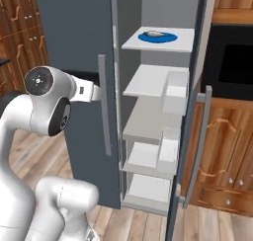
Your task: Retrieve the fish from the fridge and place it on the saucepan with marinade on the stove.
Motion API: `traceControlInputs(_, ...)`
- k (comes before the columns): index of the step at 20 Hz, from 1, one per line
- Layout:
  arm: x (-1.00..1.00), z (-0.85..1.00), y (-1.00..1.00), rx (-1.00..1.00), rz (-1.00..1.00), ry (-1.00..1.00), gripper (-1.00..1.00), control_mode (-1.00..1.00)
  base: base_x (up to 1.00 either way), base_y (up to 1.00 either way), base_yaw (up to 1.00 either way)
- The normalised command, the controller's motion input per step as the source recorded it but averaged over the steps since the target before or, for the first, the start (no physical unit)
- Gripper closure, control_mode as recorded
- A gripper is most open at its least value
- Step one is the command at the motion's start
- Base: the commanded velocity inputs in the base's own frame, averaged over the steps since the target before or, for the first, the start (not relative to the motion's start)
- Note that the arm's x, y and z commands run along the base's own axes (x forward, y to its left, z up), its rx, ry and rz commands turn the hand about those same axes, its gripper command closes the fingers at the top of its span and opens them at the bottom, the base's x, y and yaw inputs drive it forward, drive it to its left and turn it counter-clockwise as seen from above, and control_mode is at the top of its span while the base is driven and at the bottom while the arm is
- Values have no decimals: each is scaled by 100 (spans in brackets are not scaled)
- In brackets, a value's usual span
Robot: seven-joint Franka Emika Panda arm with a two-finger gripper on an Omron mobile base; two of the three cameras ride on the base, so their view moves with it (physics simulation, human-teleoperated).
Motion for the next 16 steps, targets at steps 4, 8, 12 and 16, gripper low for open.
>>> traceControlInputs(4, 0, 0, 0, 0, 0, 0, -100, 100, 54, -31, 0)
traceControlInputs(8, 0, 0, 0, 0, 0, 0, -100, 100, 69, -31, 0)
traceControlInputs(12, 0, 0, 0, 0, 0, 0, -100, 100, 46, -47, 0)
traceControlInputs(16, 0, 0, 0, 0, 0, 0, -100, 100, 29, -57, 0)
